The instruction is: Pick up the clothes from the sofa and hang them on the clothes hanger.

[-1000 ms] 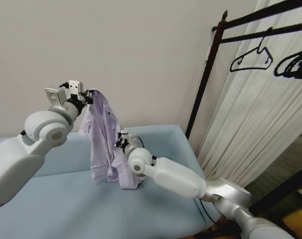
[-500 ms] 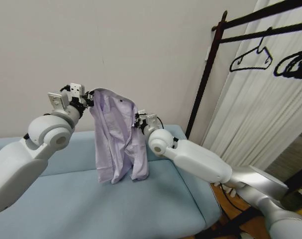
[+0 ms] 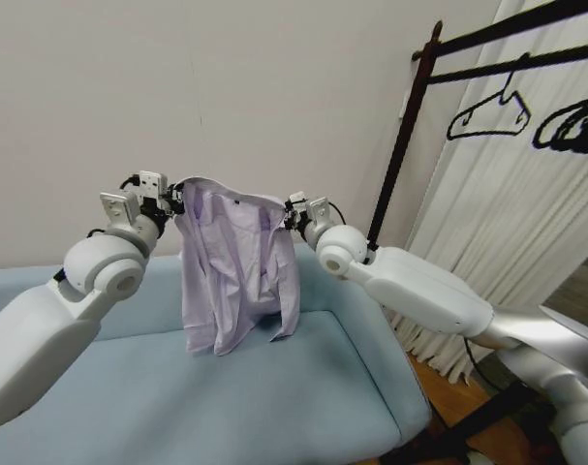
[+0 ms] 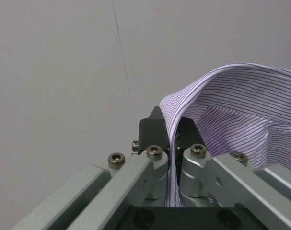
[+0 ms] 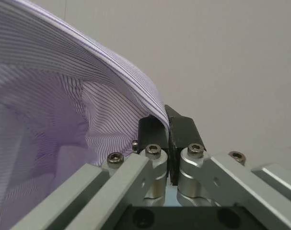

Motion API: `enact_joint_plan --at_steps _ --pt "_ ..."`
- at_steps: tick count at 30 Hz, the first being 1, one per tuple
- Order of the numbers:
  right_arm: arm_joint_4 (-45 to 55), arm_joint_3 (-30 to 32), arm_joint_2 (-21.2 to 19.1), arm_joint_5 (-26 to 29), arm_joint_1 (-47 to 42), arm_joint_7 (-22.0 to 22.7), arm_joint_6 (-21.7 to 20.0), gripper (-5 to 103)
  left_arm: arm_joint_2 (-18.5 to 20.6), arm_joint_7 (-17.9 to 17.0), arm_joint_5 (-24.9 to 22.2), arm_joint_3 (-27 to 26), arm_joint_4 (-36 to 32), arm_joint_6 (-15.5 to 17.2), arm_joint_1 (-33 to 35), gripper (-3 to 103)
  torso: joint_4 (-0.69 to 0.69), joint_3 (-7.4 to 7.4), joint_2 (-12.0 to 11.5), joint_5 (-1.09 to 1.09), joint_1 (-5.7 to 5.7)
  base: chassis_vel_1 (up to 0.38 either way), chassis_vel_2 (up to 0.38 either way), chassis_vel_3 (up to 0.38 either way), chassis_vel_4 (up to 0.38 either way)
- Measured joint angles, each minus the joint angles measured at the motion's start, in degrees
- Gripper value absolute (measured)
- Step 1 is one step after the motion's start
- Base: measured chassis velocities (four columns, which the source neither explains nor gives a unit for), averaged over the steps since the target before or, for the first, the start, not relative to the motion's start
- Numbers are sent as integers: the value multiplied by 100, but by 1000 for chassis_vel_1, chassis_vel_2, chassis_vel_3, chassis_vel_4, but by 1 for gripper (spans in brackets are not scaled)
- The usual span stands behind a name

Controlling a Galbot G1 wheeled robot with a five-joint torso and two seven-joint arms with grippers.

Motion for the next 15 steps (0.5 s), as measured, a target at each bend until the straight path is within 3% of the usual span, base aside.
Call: enact_joint_plan --at_steps 6,15 --pt "-258 75 190 -301 109 -218 24 0 54 -139 104 -44 -195 23 73 1 1 0 0 -1 0 0 0 0 0" --pt "-383 76 348 -360 62 -273 38 0 279 -687 187 -169 -389 682 -30 1 1 0 0 -1 0 0 0 0 0"
